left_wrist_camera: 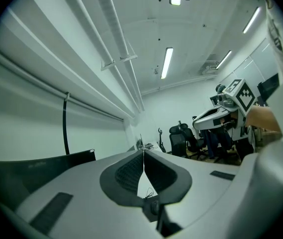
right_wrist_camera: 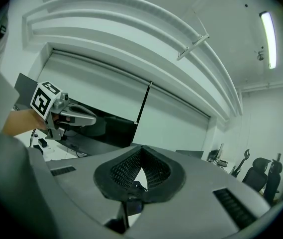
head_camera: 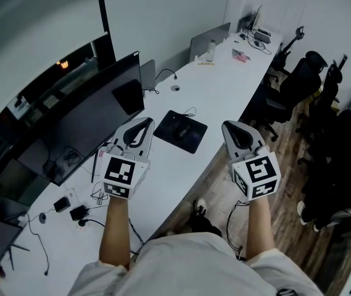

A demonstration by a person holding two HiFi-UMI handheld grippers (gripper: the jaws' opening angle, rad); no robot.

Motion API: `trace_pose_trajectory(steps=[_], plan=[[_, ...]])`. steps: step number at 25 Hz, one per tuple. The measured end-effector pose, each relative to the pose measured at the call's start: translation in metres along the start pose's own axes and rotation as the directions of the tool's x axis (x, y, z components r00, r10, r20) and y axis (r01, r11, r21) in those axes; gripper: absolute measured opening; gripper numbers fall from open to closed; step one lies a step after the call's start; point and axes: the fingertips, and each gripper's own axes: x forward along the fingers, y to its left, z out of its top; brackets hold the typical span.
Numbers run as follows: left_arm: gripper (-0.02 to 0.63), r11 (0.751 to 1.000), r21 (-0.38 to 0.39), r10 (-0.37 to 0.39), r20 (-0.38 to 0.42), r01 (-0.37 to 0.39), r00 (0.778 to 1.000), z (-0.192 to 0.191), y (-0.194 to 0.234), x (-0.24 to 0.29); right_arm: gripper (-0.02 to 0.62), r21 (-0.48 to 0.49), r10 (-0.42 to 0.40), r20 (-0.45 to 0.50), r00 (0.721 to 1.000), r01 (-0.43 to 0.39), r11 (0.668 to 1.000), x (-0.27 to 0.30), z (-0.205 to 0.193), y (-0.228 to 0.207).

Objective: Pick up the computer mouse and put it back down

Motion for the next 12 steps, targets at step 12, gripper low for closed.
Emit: trace_pose_trajectory(steps=[12], plan=[[0.021,1.000,0.005,-0.022,-0.017,0.022,1.000,-0.0077,0.0003,0.0021,0.012,0.006,-0.003,-0.016,1.000,0.003,1.000,0.0083,-0.0079,0.0041]])
